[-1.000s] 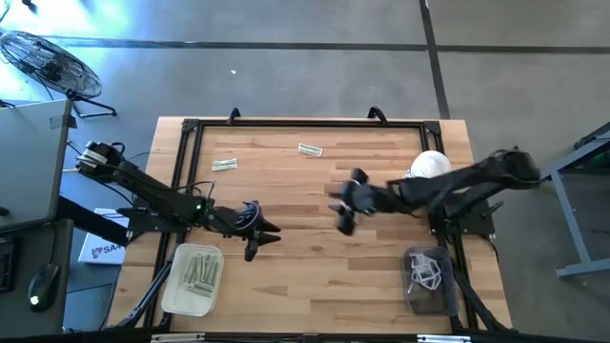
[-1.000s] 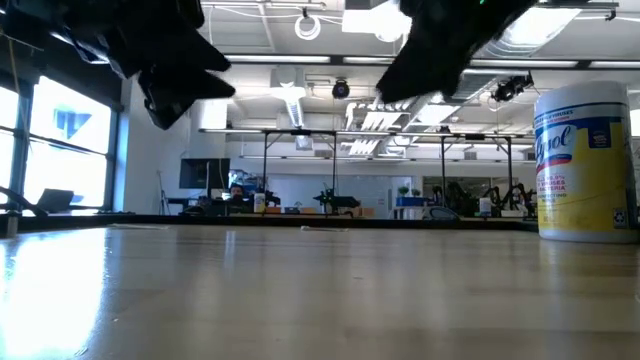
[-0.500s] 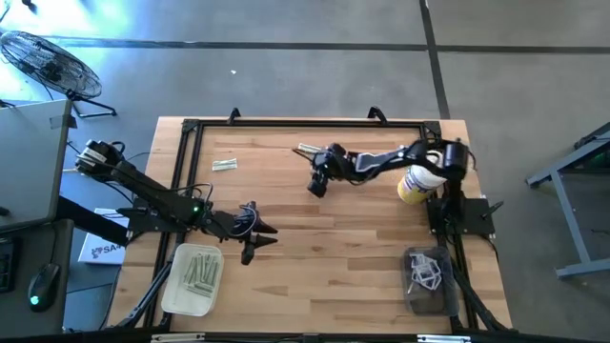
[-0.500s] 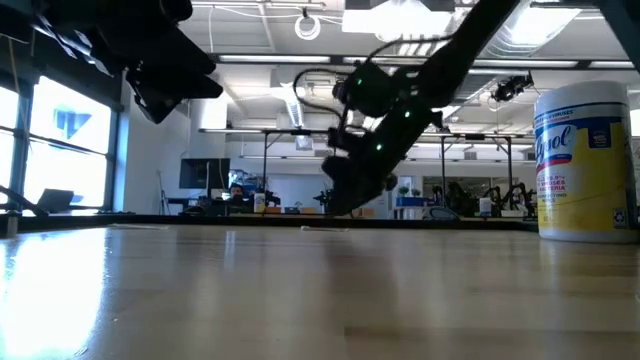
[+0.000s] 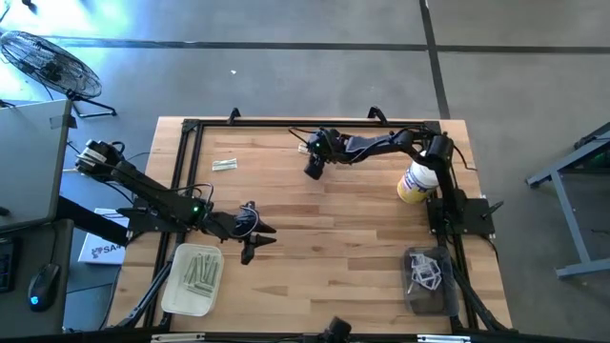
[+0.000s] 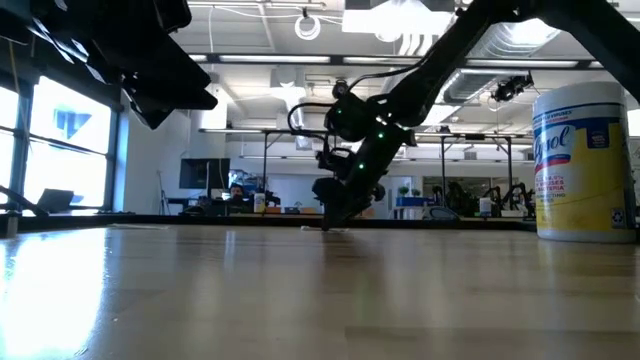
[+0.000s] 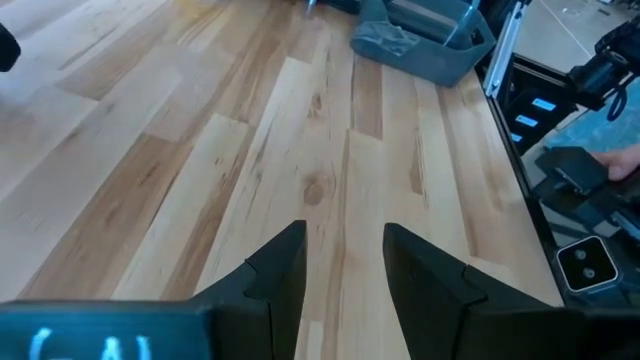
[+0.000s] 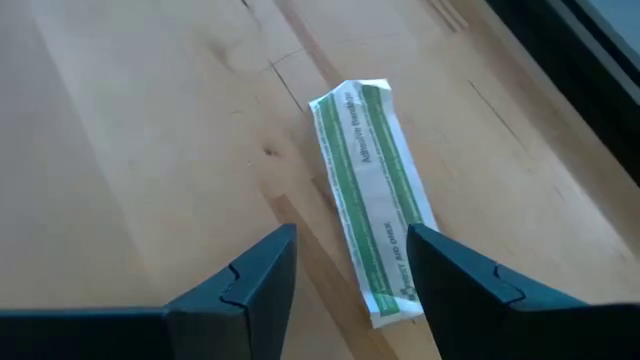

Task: Pick & Place First Aid Supplies
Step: Put the green bandage into the white bin

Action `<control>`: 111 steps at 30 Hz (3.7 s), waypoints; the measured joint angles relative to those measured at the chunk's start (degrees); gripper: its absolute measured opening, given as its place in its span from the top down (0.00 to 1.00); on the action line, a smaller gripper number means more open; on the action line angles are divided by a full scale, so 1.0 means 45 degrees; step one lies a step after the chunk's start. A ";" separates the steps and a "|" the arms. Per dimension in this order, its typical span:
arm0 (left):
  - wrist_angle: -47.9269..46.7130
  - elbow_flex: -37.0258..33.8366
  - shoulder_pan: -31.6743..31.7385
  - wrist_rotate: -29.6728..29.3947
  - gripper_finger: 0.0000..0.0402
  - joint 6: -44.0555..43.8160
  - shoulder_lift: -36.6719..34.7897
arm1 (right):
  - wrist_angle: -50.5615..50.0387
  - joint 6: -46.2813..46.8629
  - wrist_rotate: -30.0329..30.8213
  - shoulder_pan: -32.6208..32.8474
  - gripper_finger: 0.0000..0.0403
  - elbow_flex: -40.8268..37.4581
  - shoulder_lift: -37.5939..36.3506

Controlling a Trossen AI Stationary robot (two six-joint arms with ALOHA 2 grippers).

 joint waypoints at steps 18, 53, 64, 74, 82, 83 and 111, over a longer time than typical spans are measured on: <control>-0.0275 0.0000 0.0000 -0.0242 0.67 0.0124 0.0000 | -0.2032 0.0554 -0.1606 -0.0436 0.69 0.0020 -0.0272; 0.2277 -0.0015 -0.0707 -0.4287 0.67 0.4737 0.2053 | -0.5225 0.5005 -0.4192 0.4816 1.00 -0.0053 -0.2822; 0.5079 0.0788 -0.0826 -0.4714 0.59 0.7601 0.4492 | -0.4912 0.6493 -0.4345 0.6577 1.00 -0.0053 -0.2875; 0.2935 0.2397 -0.0826 -0.5265 0.46 0.8309 0.5977 | -0.3935 0.7082 -0.5253 0.6691 1.00 -0.0043 -0.2880; 0.1879 0.2555 -0.0827 -0.5911 0.53 0.8371 0.6057 | -0.3796 0.7411 -0.5790 0.6906 1.00 -0.0038 -0.2884; 0.1689 0.2555 -0.0826 -0.5755 0.55 0.8374 0.6057 | -0.3792 0.7438 -0.5794 0.6936 1.00 -0.0038 -0.2885; 0.0586 0.2674 -0.1282 -0.4862 1.00 0.8695 0.5362 | -0.5592 0.6164 -0.3938 0.7359 0.82 -0.0024 -0.4599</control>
